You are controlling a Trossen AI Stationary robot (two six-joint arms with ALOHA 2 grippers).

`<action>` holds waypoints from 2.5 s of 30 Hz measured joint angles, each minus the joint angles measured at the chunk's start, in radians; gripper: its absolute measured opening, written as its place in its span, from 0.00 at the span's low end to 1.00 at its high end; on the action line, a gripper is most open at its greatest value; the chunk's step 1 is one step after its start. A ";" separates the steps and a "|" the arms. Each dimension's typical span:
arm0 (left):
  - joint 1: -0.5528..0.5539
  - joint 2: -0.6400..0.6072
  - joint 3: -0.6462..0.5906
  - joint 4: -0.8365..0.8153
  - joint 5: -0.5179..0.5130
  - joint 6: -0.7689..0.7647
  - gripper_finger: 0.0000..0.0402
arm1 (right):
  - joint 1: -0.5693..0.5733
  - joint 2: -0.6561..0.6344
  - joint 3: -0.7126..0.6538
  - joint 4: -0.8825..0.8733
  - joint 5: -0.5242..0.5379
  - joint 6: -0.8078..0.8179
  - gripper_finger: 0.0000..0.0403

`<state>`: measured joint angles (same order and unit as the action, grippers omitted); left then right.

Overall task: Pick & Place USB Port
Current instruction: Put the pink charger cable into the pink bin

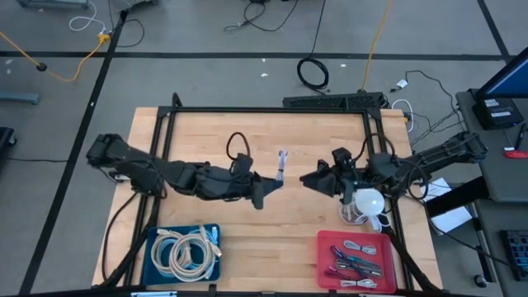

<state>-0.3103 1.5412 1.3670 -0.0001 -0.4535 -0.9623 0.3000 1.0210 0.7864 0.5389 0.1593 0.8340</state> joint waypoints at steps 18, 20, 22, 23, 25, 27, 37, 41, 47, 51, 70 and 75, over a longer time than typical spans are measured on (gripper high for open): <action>0.041 0.077 0.004 0.203 0.126 0.000 0.03 | -0.024 0.013 0.000 0.032 -0.006 -0.035 0.33; 0.040 0.085 0.011 0.196 0.151 -0.012 0.03 | -0.024 0.014 0.000 0.029 -0.006 -0.035 0.33; 0.040 0.109 0.035 0.217 0.166 -0.013 0.03 | -0.024 0.015 0.000 0.024 -0.006 -0.035 0.33; 0.041 0.113 0.042 0.208 0.171 -0.006 0.03 | -0.024 0.016 0.000 0.019 -0.006 -0.035 0.33; 0.041 0.140 0.073 0.201 0.187 -0.004 0.03 | -0.024 0.017 0.000 0.007 -0.006 -0.035 0.33; 0.041 0.160 0.104 0.193 0.201 0.004 0.03 | -0.024 0.017 0.000 0.003 -0.007 -0.032 0.33; 0.051 0.210 0.193 0.073 0.244 0.008 0.03 | -0.023 0.017 0.000 0.009 -0.007 -0.035 0.26; 0.051 0.199 0.193 0.060 0.245 0.000 0.08 | -0.024 0.016 0.000 0.014 -0.028 -0.035 0.16; 0.056 0.176 0.193 0.047 0.327 0.022 0.22 | -0.023 0.016 0.000 0.016 -0.059 -0.025 0.11; 0.045 0.123 0.191 0.076 0.314 0.093 0.28 | -0.024 0.014 0.001 0.037 -0.081 0.013 0.13; -0.033 -0.103 0.193 -0.100 0.034 0.348 0.33 | 0.231 0.037 0.268 0.169 -0.200 -0.050 0.11; -0.042 -0.088 0.193 -0.185 0.071 0.284 0.33 | 0.387 0.126 0.509 -0.112 -0.049 -0.234 0.11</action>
<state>-0.3521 1.4529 1.5596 -0.1855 -0.3826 -0.6781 0.6870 1.1470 1.2949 0.4265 0.1105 0.6002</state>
